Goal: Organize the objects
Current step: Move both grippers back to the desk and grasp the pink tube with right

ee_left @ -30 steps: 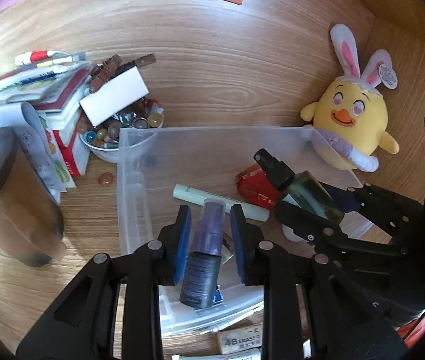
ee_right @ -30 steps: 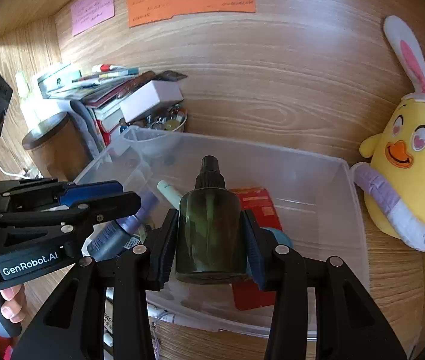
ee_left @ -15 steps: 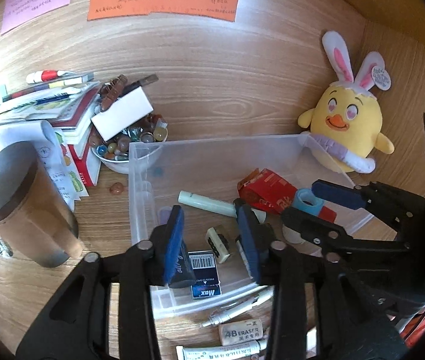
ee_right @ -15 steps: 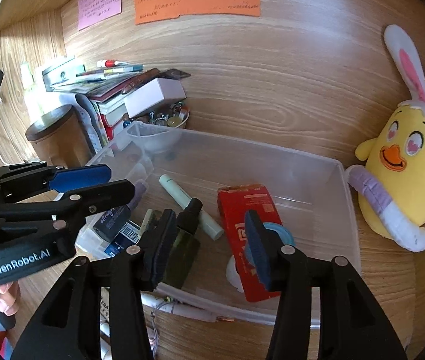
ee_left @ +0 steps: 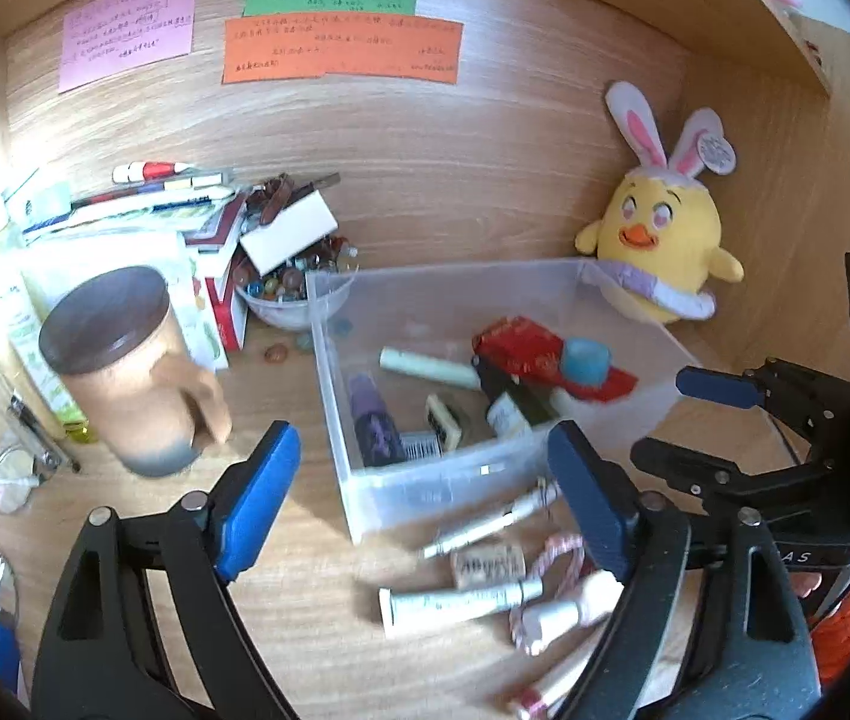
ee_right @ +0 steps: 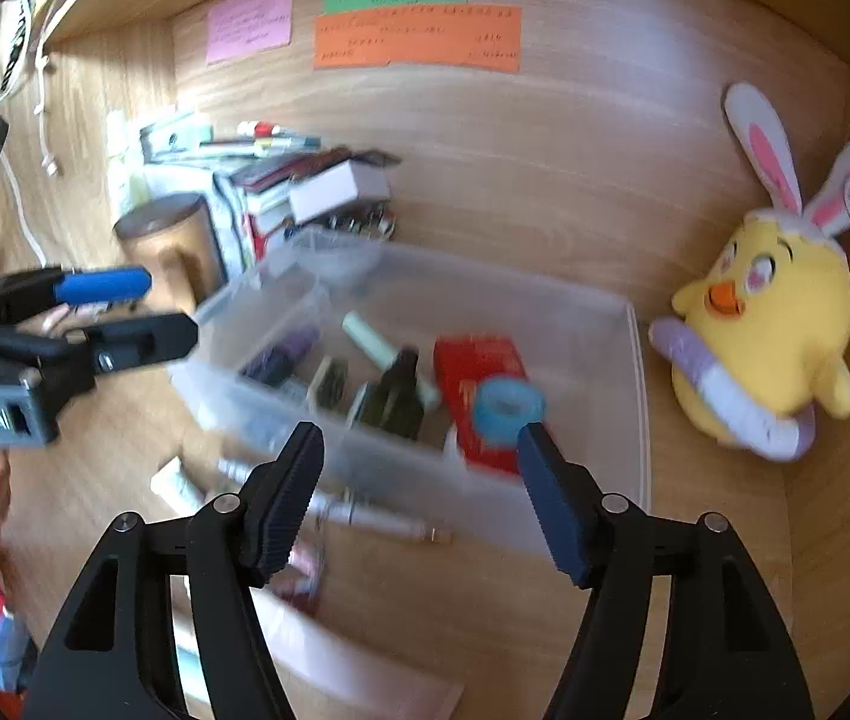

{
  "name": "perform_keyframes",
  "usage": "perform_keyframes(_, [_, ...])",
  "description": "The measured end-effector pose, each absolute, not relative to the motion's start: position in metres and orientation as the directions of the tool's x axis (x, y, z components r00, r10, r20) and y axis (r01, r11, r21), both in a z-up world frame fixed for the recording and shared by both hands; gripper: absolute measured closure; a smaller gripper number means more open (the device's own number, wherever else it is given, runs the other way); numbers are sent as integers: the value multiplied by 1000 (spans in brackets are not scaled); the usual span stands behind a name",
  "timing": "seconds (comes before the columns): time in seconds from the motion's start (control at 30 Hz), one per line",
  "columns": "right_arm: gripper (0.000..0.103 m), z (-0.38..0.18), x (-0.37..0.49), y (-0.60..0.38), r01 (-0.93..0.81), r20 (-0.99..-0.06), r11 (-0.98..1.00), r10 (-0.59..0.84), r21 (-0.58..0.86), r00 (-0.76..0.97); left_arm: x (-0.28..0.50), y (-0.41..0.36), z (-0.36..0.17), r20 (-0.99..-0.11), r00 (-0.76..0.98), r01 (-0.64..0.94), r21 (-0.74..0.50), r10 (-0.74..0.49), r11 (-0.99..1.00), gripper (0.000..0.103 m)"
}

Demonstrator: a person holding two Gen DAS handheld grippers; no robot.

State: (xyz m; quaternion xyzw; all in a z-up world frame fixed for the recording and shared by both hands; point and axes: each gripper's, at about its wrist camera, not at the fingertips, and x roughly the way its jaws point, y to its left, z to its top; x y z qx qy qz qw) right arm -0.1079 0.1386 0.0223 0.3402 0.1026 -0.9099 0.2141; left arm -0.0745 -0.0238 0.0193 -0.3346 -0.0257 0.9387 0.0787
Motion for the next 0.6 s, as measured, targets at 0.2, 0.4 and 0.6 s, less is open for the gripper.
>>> perform_keyframes(0.2, [37, -5, -88, 143, 492, -723, -870, -332, -12, -606, -58, -17, -3, -670, -723, -152, -81, 167, -985, 16])
perform_keyframes(0.4, [36, -31, -82, 135, 541, -781, -841, -357, 29, -513, -44, -17, -25, -717, -677, -146, -88, 165, -985, 16])
perform_keyframes(0.6, [36, -45, -81, 125, 563, -802, -825, -362, 40, -474, -32, -24, -37, -736, -648, -139, -138, 196, -981, 16])
